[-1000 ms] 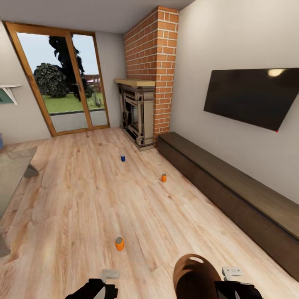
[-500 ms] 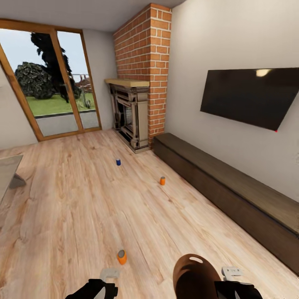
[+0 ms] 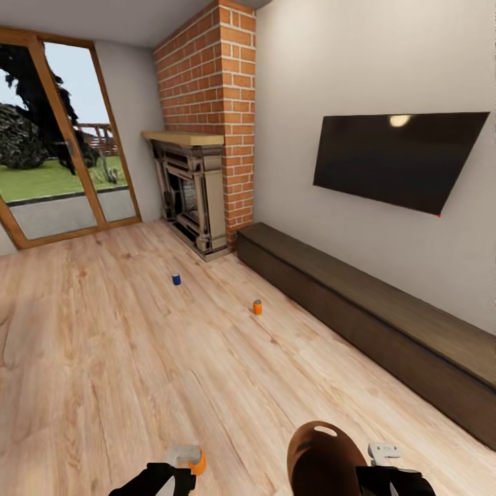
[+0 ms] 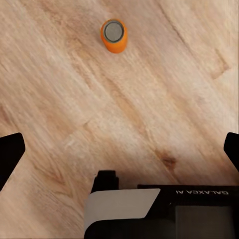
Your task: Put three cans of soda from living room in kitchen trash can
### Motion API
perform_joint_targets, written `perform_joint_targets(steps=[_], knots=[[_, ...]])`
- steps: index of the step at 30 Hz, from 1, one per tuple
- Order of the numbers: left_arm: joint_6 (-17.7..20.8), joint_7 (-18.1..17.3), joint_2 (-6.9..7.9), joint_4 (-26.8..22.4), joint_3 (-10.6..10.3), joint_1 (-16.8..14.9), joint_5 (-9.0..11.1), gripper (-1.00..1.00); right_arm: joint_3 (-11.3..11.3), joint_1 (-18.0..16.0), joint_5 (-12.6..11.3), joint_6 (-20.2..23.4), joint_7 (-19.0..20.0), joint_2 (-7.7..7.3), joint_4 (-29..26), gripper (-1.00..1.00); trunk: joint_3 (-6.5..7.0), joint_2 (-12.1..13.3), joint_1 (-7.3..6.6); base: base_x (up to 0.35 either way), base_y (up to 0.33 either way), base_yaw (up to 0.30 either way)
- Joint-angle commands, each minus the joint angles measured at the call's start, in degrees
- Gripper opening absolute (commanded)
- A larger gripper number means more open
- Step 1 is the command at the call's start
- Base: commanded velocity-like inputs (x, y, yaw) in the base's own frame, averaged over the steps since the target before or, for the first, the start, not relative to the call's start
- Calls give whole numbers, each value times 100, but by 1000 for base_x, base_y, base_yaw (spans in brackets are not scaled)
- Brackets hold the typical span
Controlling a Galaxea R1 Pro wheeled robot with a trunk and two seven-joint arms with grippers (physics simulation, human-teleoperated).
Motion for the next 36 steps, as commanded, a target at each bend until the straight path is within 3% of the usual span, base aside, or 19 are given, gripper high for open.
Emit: perform_joint_targets(steps=[1, 23, 36], knots=[[-3, 0, 0, 0, -1, 0, 0, 100, -4, -2, -57, 7, 41, 0, -3, -100, 1, 0, 0, 294, 230, -143], [-56, 3, -7, 0, -4, 0, -6, 100, 5, -2, -48, 7, 41, 26, -3, -100, 1, 0, 0, 250, 267, -91], [-141, 17, -22, -12, -52, 0, -9, 100, 5, -2, -41, 7, 41, 24, -5, -100, 1, 0, 0, 174, -69, -12]])
